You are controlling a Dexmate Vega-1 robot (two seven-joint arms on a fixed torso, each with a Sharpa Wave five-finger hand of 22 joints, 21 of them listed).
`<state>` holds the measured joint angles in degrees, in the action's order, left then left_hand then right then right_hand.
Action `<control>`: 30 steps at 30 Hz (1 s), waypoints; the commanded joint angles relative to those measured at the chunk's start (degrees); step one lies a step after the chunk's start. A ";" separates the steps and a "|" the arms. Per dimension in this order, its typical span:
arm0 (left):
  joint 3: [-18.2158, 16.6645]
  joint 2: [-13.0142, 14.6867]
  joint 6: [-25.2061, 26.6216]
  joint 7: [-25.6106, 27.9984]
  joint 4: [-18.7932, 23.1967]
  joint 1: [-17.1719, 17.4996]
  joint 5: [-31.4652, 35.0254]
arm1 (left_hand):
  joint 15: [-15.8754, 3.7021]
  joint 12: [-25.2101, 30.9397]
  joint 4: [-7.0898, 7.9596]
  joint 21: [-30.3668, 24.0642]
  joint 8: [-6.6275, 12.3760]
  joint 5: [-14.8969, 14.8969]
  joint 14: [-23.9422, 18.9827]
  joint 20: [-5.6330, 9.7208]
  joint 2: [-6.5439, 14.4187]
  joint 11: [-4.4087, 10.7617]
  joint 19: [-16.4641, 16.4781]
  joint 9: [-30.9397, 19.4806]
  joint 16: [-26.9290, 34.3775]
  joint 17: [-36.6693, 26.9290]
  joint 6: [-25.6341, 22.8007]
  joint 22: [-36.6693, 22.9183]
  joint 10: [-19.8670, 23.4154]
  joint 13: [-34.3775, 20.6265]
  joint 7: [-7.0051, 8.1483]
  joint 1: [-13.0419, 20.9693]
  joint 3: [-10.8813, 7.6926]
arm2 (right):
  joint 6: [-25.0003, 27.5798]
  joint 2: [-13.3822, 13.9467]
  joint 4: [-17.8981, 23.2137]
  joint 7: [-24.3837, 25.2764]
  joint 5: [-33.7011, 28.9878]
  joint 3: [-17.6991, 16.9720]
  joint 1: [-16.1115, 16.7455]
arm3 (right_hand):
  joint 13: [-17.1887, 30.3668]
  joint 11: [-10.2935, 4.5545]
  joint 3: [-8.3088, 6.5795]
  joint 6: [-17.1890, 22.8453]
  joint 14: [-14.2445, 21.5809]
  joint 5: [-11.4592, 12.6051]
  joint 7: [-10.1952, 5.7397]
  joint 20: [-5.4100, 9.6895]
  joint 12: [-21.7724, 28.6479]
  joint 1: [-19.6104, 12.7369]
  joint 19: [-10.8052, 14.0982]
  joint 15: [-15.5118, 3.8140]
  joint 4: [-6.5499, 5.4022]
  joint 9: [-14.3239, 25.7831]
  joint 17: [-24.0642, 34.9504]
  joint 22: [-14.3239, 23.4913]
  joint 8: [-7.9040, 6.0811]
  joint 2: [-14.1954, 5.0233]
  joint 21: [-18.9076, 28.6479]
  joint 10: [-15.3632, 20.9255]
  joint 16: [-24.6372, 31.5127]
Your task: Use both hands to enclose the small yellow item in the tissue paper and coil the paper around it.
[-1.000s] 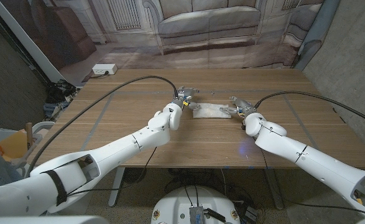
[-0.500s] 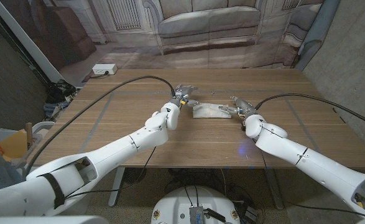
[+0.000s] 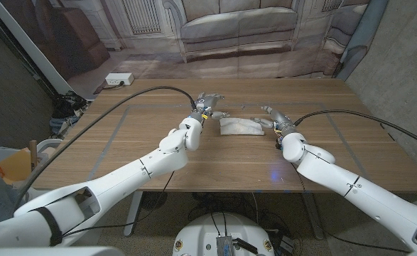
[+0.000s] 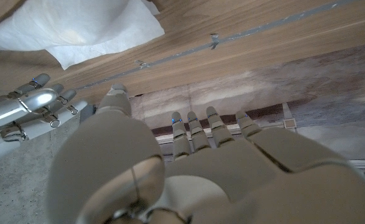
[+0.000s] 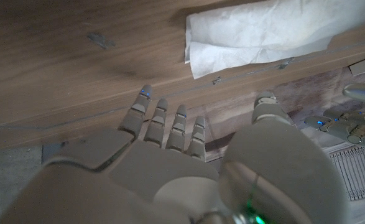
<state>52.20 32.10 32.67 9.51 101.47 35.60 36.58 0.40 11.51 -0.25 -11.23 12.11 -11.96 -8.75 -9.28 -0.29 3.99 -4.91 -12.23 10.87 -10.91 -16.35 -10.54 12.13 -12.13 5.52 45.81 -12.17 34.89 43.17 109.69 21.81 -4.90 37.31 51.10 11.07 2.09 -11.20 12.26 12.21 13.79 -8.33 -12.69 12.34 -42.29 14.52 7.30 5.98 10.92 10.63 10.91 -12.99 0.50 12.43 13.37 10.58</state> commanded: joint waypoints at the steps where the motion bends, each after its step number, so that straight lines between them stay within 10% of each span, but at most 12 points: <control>1: -2.05 3.20 0.52 0.70 6.39 4.63 1.66 | -0.50 0.72 -1.07 -0.03 1.63 -0.82 -0.17 0.20 -0.67 0.51 -0.80 0.00 0.28 0.04 -3.97 -0.23 0.61 -0.14 0.02 1.50 -0.18 | -4.93 2.59 5.02 2.86 -1.41 -2.69 5.84 | 0.27 0.16 -0.45 1.96 -1.12 0.51 -0.64 0.20 -0.19 -1.35 0.38 0.27 0.81 0.19 -0.05 0.03 -0.81 -0.04 -0.10 -1.05 -0.24; 16: -3.45 3.20 3.03 2.79 9.29 10.23 2.76 | -1.22 0.93 -2.64 -0.23 1.91 -1.46 -0.45 1.25 -1.02 1.44 -1.46 0.14 0.34 0.14 -5.56 -0.27 1.32 -0.07 3.02 3.71 -0.50 | -6.57 3.64 4.25 5.95 -12.44 0.21 8.39 | 0.28 0.09 -1.08 3.44 -4.08 1.00 -1.92 0.18 -0.79 -2.92 0.43 0.05 1.72 0.25 -0.01 -0.02 -0.75 -0.25 -0.32 -3.69 -0.61; 30: 2.75 3.37 9.48 -2.73 10.13 8.75 16.35 | -0.25 0.42 -4.99 0.23 2.94 -2.06 0.92 2.41 -1.36 0.28 -3.62 0.27 -0.37 0.42 -9.79 -0.23 0.77 0.12 0.28 7.29 -1.12 | -5.11 2.99 1.45 4.10 -20.95 3.16 7.52 | 0.25 -0.82 -1.80 7.76 -5.24 2.57 -4.04 0.19 -0.54 -6.00 1.79 -0.70 2.93 0.33 -0.10 -0.07 -1.60 -0.15 -0.10 -4.63 -0.32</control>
<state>51.26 35.22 38.49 10.31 110.68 44.81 44.33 0.22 12.27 -4.78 -11.22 14.86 -13.74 -8.56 -6.84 -1.63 4.14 -7.54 -11.97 10.78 -10.38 -25.70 -10.54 13.42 -11.97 5.73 52.19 -13.08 28.18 46.49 112.82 26.40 -18.06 37.79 59.08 11.06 1.39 -12.89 19.11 7.28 15.75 -12.27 -12.68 11.84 -47.29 15.74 6.76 8.39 11.07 10.39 10.65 -14.21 0.31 12.43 9.29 9.95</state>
